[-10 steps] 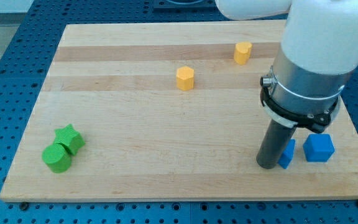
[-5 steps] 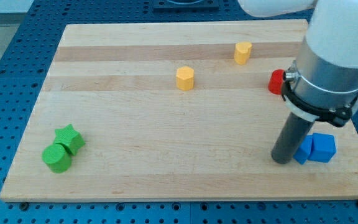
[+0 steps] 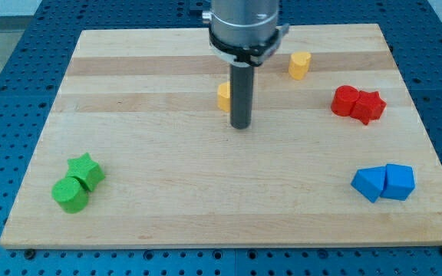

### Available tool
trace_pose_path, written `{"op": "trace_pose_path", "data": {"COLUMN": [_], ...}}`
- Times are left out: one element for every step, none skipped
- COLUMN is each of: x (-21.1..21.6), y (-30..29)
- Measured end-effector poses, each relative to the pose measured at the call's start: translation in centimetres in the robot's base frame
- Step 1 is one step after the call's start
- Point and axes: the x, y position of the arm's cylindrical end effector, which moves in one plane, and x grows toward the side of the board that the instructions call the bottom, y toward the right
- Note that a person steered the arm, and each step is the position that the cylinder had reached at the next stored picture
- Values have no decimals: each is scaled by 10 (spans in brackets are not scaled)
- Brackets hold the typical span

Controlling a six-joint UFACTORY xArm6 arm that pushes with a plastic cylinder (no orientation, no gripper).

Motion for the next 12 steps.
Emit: {"op": "trace_pose_path", "data": {"x": [-25, -45, -63, -78, -93, -116, -129, -111, -101, -116, -132, -136], "y": [-18, -31, -33, -33, -33, -33, -33, -31, -23, -15, -5, -1]}}
